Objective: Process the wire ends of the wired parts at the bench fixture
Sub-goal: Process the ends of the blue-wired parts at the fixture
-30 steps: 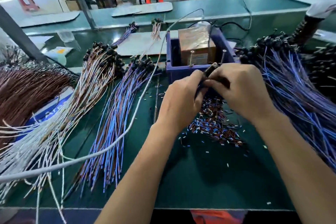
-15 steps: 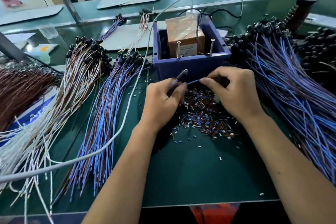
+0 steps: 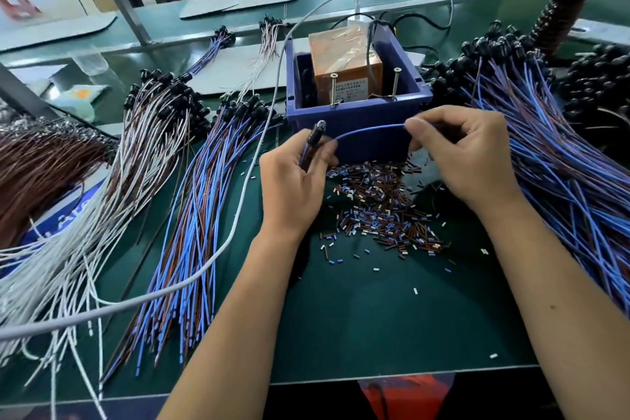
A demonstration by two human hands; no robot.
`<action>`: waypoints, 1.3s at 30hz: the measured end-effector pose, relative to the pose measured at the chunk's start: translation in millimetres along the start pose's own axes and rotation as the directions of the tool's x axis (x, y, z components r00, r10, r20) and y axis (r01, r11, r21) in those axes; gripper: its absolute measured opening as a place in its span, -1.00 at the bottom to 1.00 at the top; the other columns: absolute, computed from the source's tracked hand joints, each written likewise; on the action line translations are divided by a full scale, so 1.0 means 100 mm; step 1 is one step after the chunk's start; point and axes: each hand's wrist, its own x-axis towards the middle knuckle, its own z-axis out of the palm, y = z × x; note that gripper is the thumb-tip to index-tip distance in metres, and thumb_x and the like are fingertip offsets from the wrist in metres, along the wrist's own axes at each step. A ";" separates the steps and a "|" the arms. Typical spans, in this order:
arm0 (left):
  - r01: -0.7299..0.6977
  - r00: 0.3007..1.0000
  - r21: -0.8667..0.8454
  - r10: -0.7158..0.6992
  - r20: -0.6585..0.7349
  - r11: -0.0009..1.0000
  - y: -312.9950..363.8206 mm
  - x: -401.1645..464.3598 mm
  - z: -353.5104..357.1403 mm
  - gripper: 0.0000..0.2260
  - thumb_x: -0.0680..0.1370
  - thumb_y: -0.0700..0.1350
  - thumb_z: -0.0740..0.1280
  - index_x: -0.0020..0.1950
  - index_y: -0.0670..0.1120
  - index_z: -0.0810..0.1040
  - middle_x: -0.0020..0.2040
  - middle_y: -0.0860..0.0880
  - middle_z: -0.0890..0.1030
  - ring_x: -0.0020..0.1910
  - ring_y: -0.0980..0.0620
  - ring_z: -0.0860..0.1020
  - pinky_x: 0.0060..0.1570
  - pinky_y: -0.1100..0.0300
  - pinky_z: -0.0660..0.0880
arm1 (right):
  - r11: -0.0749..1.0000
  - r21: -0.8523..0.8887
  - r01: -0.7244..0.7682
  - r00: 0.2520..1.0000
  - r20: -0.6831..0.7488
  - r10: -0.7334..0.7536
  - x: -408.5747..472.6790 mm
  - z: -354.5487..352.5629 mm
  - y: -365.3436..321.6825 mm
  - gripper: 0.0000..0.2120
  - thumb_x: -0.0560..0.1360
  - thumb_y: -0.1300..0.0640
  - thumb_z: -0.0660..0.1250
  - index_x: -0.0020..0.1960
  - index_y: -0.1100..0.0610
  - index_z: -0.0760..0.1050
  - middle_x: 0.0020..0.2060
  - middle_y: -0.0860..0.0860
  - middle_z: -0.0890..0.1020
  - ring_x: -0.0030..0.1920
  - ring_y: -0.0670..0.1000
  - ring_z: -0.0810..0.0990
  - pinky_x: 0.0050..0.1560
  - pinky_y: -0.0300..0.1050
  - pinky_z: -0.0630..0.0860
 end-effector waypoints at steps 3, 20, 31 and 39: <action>-0.064 0.997 0.026 0.065 -0.043 0.998 0.06 0.00 -0.01 -0.84 0.65 -0.14 0.38 -0.06 -0.18 0.67 -0.21 0.00 0.69 -0.23 0.06 0.64 -0.18 0.02 0.56 | 0.989 0.133 -0.061 0.998 -0.002 0.062 0.01 0.01 0.01 -0.88 0.58 0.05 0.47 -0.12 0.04 0.70 -0.36 -0.05 0.69 -0.41 -0.15 0.52 -0.29 -0.26 0.46; -0.170 0.976 0.094 0.154 0.156 0.981 0.19 -0.09 0.16 -0.93 0.56 -0.27 0.41 -0.04 -0.12 0.63 -0.23 0.04 0.68 -0.23 -0.01 0.66 -0.21 -0.04 0.57 | 0.933 0.274 -0.234 0.972 0.094 0.216 -0.08 0.25 -0.05 -0.87 0.51 0.09 0.55 -0.18 0.10 0.71 -0.40 0.06 0.69 -0.50 -0.10 0.49 -0.44 -0.30 0.42; 0.091 0.988 -0.074 -0.081 0.128 0.993 0.07 -0.07 0.17 -0.82 0.56 -0.32 0.38 -0.17 -0.09 0.60 -0.36 0.20 0.59 -0.37 0.19 0.50 -0.28 0.30 0.40 | 0.913 0.280 -0.296 0.950 -0.009 0.311 -0.03 0.17 0.00 -0.81 0.58 0.08 0.48 -0.19 0.11 0.64 -0.44 0.02 0.63 -0.54 -0.07 0.44 -0.54 -0.20 0.39; 0.133 0.980 -0.166 -0.106 0.166 0.977 0.13 -0.07 0.15 -0.83 0.61 -0.25 0.40 -0.17 -0.09 0.59 -0.33 0.12 0.62 -0.38 0.22 0.46 -0.23 0.33 0.37 | 0.919 0.318 -0.234 0.972 0.068 0.224 -0.08 0.30 -0.02 -0.72 0.57 -0.13 0.42 -0.12 0.07 0.71 -0.46 -0.02 0.56 -0.54 -0.19 0.39 -0.48 -0.40 0.29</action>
